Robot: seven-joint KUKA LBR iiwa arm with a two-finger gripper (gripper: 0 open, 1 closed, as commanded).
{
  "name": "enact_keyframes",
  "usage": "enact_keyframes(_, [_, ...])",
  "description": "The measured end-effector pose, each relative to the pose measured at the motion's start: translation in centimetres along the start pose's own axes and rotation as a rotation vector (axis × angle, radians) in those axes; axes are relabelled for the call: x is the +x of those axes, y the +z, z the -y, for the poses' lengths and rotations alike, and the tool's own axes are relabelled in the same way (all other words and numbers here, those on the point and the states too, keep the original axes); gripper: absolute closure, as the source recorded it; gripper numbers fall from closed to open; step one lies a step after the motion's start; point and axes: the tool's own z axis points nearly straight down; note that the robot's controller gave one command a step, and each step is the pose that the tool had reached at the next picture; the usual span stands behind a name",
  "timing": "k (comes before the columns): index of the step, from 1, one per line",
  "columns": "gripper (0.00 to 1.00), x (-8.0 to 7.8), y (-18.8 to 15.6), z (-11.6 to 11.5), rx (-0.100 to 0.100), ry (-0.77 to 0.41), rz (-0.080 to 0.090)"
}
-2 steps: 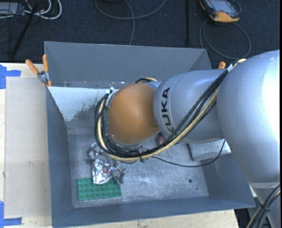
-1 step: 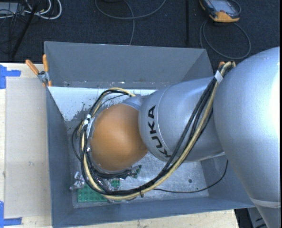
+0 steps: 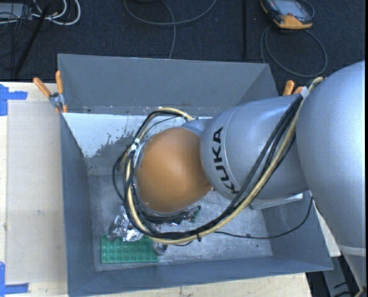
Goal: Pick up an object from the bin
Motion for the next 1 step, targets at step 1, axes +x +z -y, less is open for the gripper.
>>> enact_keyframes(1, [0.00, 0.10, 2.39, -0.09, 0.003, 0.098, 0.011])
